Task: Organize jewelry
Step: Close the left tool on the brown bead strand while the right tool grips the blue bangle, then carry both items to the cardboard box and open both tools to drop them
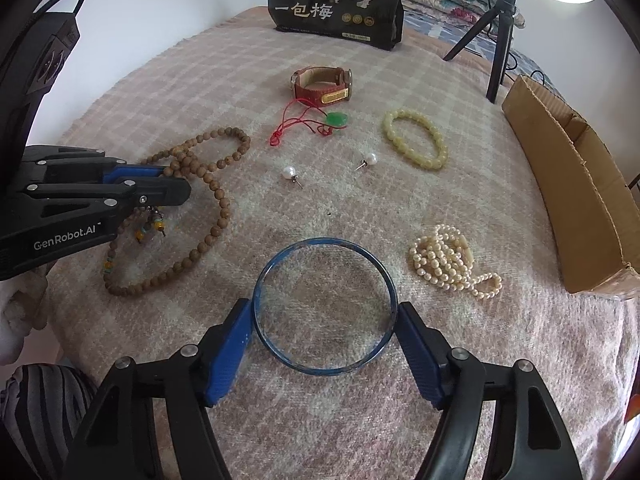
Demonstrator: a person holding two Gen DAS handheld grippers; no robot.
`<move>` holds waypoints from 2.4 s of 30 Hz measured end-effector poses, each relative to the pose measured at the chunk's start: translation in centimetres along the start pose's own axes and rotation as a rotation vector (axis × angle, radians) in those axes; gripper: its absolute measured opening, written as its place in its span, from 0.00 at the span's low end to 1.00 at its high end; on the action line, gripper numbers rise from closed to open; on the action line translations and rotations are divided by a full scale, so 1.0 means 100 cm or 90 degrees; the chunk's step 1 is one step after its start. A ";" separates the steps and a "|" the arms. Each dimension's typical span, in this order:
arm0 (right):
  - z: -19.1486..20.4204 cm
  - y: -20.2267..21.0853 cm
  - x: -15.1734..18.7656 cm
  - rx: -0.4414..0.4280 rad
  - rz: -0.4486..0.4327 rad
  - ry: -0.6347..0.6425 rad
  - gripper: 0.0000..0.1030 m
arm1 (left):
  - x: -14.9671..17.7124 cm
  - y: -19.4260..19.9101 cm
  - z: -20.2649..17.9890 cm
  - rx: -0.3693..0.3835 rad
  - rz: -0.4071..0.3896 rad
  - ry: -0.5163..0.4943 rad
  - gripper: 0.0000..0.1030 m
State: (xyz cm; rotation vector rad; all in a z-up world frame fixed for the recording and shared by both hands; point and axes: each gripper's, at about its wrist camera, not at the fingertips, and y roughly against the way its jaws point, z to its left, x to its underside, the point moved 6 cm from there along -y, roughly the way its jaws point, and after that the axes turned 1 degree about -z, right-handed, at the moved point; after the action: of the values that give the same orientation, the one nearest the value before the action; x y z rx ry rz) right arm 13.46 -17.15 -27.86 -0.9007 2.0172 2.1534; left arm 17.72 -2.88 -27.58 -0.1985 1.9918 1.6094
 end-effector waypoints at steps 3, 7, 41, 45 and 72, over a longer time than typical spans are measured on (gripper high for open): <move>-0.001 0.007 0.001 -0.004 -0.008 -0.008 0.72 | 0.000 0.010 0.003 0.000 -0.011 0.008 0.10; -0.004 0.016 0.003 -0.004 -0.019 -0.014 0.72 | -0.002 0.026 0.004 0.000 -0.030 0.014 0.10; -0.094 0.135 -0.004 0.063 -0.135 -0.091 0.72 | -0.102 0.159 -0.020 0.023 -0.214 -0.009 0.10; -0.111 0.143 -0.008 0.073 -0.144 -0.103 0.72 | -0.121 0.164 -0.037 0.032 -0.228 -0.029 0.10; -0.244 0.122 -0.032 0.147 -0.140 -0.173 0.72 | -0.281 0.119 -0.183 0.134 -0.284 -0.107 0.10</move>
State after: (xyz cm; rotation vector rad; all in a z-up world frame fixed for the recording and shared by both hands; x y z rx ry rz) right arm 19.99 -40.43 -14.87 -0.7159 1.8864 1.7751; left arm 29.61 -23.33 -0.96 -0.3820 1.8124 1.0940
